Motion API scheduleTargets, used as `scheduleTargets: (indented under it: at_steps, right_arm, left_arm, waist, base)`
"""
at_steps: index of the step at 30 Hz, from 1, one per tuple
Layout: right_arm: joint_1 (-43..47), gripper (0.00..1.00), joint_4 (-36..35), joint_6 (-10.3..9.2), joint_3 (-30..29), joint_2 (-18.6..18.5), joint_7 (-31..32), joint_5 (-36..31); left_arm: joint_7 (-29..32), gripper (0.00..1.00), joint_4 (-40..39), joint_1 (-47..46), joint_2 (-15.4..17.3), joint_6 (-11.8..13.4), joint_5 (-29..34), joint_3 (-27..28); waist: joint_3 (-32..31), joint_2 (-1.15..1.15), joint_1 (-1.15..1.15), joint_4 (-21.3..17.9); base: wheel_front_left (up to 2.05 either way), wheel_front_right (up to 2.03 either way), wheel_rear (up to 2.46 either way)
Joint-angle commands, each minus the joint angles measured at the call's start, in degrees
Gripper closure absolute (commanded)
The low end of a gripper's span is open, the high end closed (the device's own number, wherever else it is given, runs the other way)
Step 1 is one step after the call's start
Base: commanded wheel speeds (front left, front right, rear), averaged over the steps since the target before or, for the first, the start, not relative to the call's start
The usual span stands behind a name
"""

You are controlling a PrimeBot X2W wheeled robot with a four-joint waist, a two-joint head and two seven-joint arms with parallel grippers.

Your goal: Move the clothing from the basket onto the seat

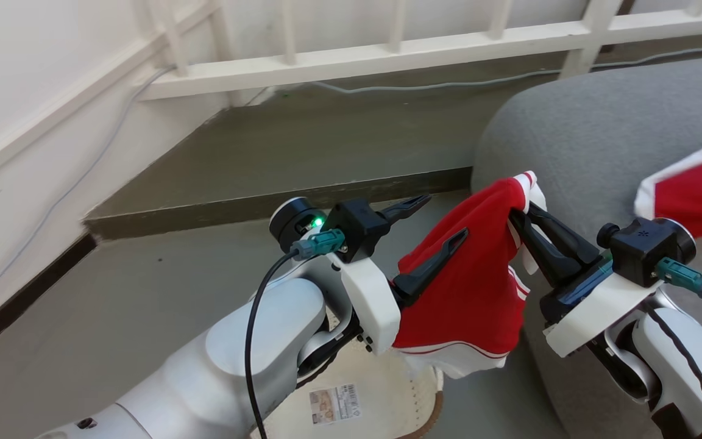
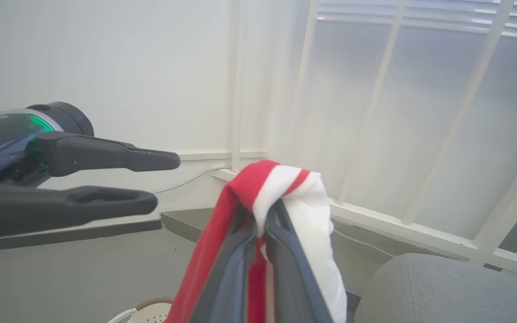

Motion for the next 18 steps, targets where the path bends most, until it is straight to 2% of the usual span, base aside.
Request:
scheduleTargets:
  at_steps: [1, 13, 18]
  right_arm:
    - [1.1, 1.00, -1.7, 0.23, -0.2, -1.0, -0.7, 0.7]
    - [2.8, 1.00, -5.2, 0.23, -2.8, -3.0, -0.7, 1.9]
    - [4.3, 1.00, -7.8, 0.23, -5.4, -4.5, -0.7, 2.5]
  left_arm:
    - [-0.9, 0.00, -0.1, -0.8, 0.4, -0.2, -0.1, 1.6]
    - [-2.4, 0.00, 3.4, 1.2, -1.4, -0.8, 2.0, 2.0]
    - [-2.4, 0.00, 2.7, 3.3, -2.3, -0.9, 4.8, 5.8]
  waist:
    - [-0.3, 0.00, 0.00, -2.3]
    - [-0.2, 0.00, 0.00, -9.6]
    - [0.4, 0.00, 0.00, -12.7]
  base:
    - [0.00, 0.00, 0.00]
    - [0.00, 0.00, 0.00]
    - [0.00, 0.00, 0.00]
